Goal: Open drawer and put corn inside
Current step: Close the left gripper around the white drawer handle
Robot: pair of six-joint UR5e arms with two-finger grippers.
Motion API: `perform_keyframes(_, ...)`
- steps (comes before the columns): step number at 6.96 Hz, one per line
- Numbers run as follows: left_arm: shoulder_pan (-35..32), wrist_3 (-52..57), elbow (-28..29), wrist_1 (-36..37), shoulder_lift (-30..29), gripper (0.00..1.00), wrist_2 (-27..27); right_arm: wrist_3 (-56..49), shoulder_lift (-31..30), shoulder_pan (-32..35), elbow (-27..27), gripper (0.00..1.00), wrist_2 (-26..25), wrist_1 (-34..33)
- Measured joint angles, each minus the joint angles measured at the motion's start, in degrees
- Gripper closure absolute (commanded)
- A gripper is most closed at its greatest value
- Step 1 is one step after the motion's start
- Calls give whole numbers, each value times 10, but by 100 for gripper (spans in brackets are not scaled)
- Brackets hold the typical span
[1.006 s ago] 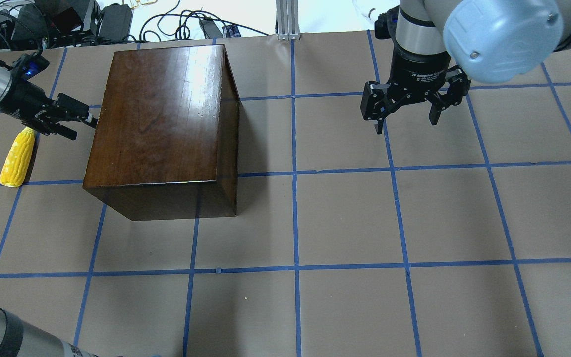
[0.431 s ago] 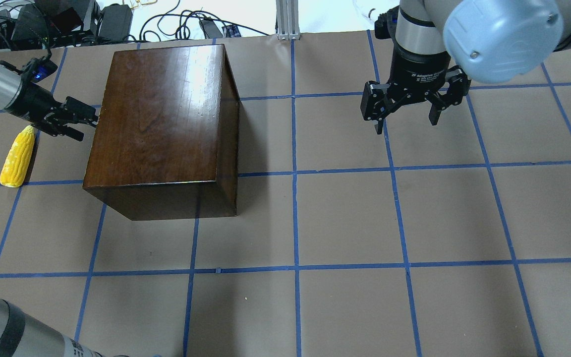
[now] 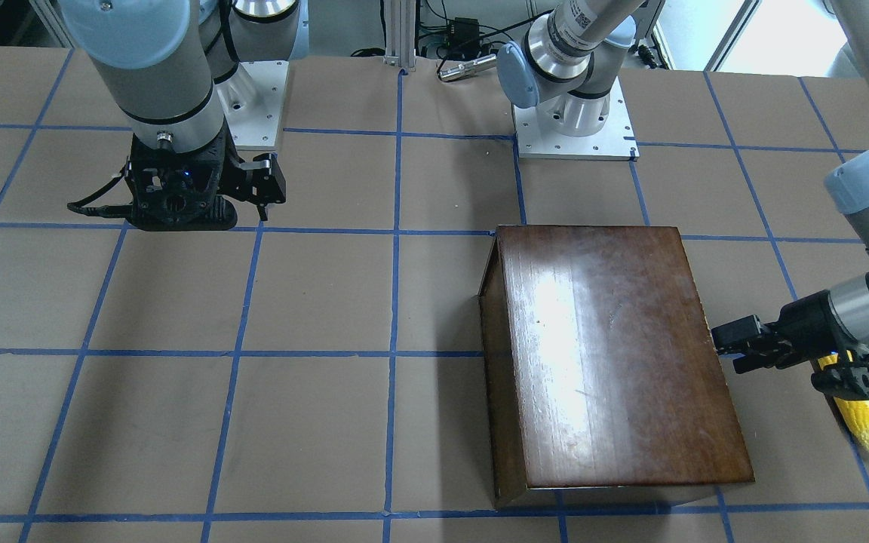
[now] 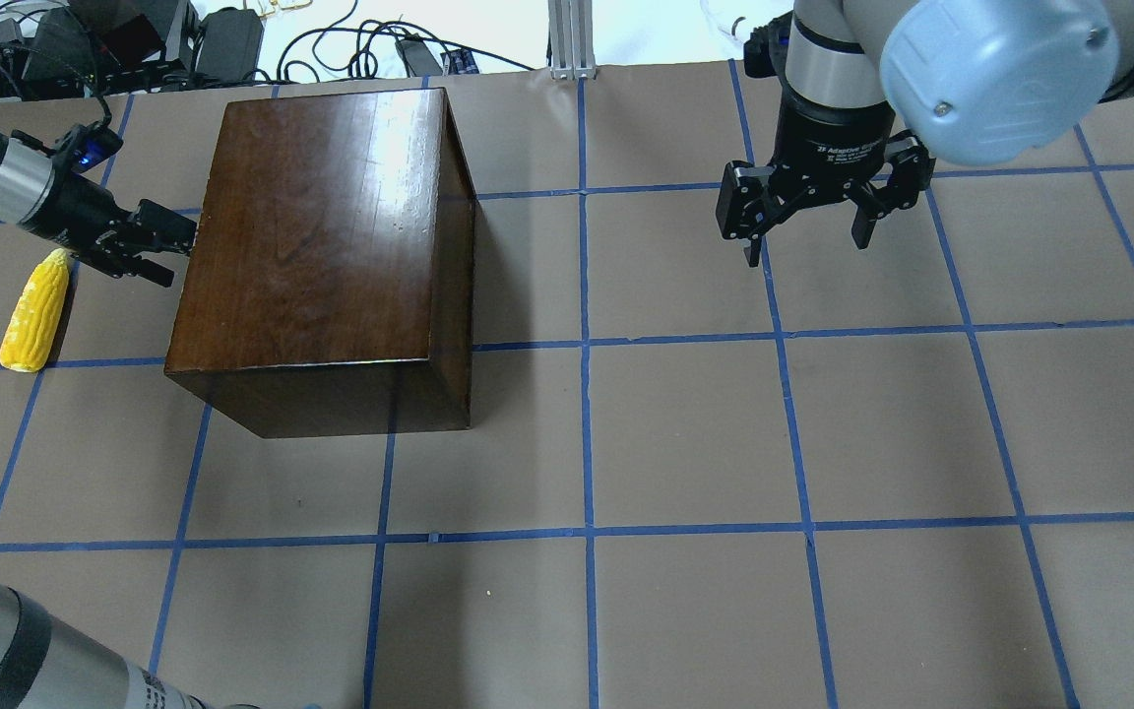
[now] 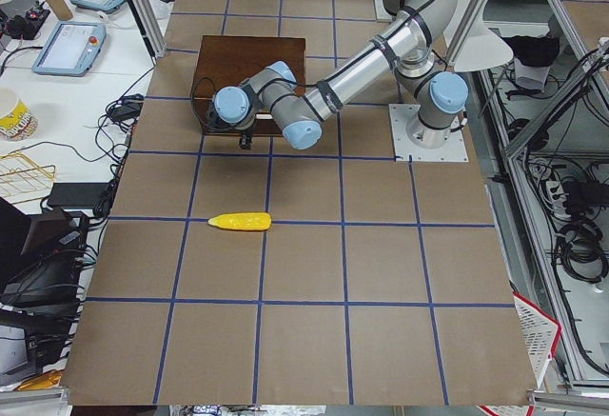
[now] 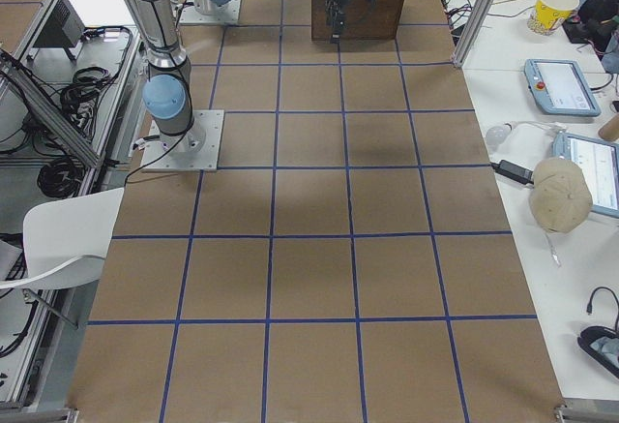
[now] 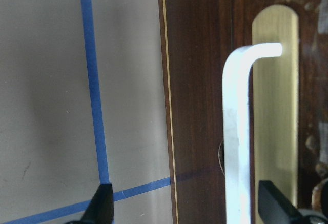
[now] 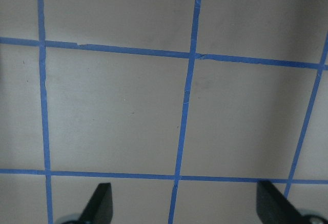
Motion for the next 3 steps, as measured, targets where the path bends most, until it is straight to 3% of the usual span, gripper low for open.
perform_keyframes(3,0,1,-1,2,-5,0,3,0,0,0,0,0,0,0)
